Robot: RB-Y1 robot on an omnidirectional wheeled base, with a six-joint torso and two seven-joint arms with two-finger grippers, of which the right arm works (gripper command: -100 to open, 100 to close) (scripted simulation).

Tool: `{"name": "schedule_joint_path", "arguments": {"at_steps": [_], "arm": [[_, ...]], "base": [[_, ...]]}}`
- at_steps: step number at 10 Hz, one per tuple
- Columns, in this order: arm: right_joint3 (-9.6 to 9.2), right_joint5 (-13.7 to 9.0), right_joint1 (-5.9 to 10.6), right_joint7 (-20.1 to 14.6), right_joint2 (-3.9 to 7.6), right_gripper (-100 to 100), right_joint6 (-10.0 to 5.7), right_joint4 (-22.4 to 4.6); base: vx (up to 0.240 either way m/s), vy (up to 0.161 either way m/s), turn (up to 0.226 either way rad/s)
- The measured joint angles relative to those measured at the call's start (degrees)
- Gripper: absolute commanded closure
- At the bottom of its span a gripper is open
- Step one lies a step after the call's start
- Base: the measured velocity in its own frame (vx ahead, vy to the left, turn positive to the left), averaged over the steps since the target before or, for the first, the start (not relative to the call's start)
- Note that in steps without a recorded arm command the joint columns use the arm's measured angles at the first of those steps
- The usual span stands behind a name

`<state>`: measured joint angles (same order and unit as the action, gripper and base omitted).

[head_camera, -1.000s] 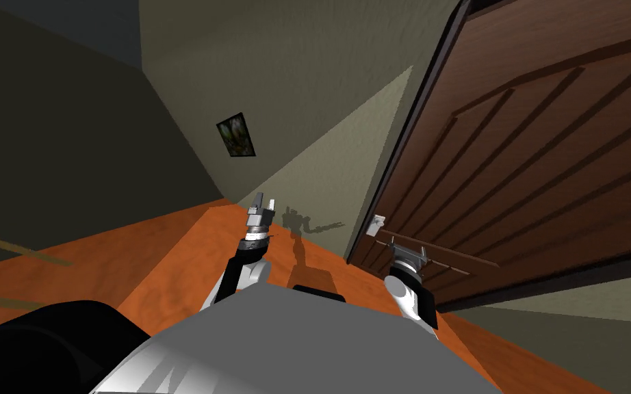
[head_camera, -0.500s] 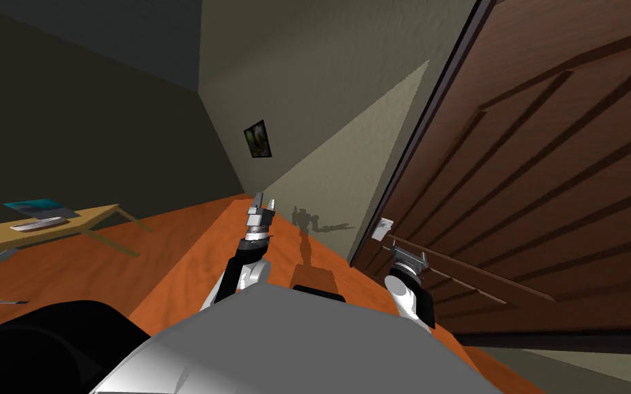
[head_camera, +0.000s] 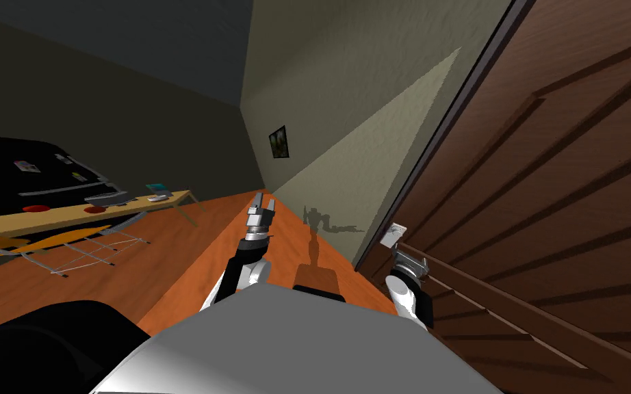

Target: Pull the door open

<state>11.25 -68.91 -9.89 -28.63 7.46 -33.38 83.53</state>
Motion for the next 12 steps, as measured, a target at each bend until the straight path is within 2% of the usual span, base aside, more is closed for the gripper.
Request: {"name": "schedule_joint_path", "arguments": {"at_steps": [3,5,7,12], "arm": [[0.2,-2.26,0.82,-1.18,0.2,-100,-0.7,-2.43],[0.51,-3.82,1.03,-1.32,0.06,-100,-0.75,-3.06],[0.58,-4.46,1.29,-1.5,-0.01,-100,-0.93,-3.61],[0.39,-3.72,0.35,-6.44,3.72,-100,-0.06,-5.47]], "base": [[-0.09,-0.098,0.34],[-0.078,-0.078,0.275],[0.025,-0.028,0.002],[0.126,-0.018,-0.031]]}}
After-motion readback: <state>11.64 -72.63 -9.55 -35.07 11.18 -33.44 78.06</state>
